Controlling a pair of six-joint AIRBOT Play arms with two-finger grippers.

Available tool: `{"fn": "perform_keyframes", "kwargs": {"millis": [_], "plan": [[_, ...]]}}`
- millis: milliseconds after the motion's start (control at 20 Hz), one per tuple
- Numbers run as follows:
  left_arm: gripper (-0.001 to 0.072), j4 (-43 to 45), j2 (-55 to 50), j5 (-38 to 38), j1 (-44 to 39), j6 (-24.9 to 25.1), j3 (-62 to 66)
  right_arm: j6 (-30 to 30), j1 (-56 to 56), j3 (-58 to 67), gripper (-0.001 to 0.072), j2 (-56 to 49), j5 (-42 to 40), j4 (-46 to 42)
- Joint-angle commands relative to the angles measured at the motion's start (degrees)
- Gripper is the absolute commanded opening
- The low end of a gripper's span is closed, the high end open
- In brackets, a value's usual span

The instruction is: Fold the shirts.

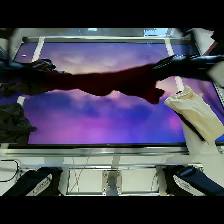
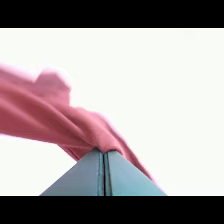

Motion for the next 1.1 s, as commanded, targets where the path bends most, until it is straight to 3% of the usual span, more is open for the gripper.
{"fn": "perform_keyframes", "kwargs": {"millis": [0, 150, 350, 500, 600, 750, 900, 950, 1000, 1050], "plan": [[0.0010, -17.35, 13.29, 7.58, 0.00, 0.04, 4.52, 2.97, 0.00, 9.46, 0.0032, 11.67, -0.81, -8.46], [0.0009, -27.63, 16.96, 17.92, 0.02, 3.54, 4.63, 2.95, 0.00, 14.03, 0.0031, 13.86, -1.90, -10.47], [0.0009, -24.57, 8.55, 17.44, 0.00, 2.64, 4.57, 2.69, 0.00, 13.73, 0.0031, 8.20, 2.01, -13.27], [0.0009, -21.38, -4.35, 18.29, 0.00, 2.49, 4.57, 0.85, -0.02, 13.70, 0.0032, -2.73, 8.24, -17.42], [0.0009, -14.86, -14.08, 19.45, 0.00, -0.92, 4.59, -0.13, -2.34, 12.22, 0.0031, -11.76, 9.22, -15.63], [0.0009, -6.23, -27.47, 21.03, 0.00, -6.84, 4.59, -0.13, -10.16, 6.56, 0.0034, -25.59, 2.23, -1.95], [0.0011, -6.19, -39.01, 30.23, 0.00, -9.55, 4.61, 0.07, -14.97, 2.84, 0.0037, -37.99, -10.27, 5.70], [0.0015, -7.26, -41.64, 33.55, 0.02, -9.62, 4.61, 0.15, -15.45, 2.58, 0.0084, -41.00, -13.90, 7.10], [0.0175, -7.58, -43.54, 37.03, 0.02, -10.16, 4.63, 0.20, -15.67, 2.60, 0.0278, -43.52, -17.68, 8.39], [0.0508, -7.58, -44.41, 40.00, 0.02, -11.47, 4.63, 0.26, -15.67, 2.60, 0.0429, -44.94, -21.00, 8.90]]}}
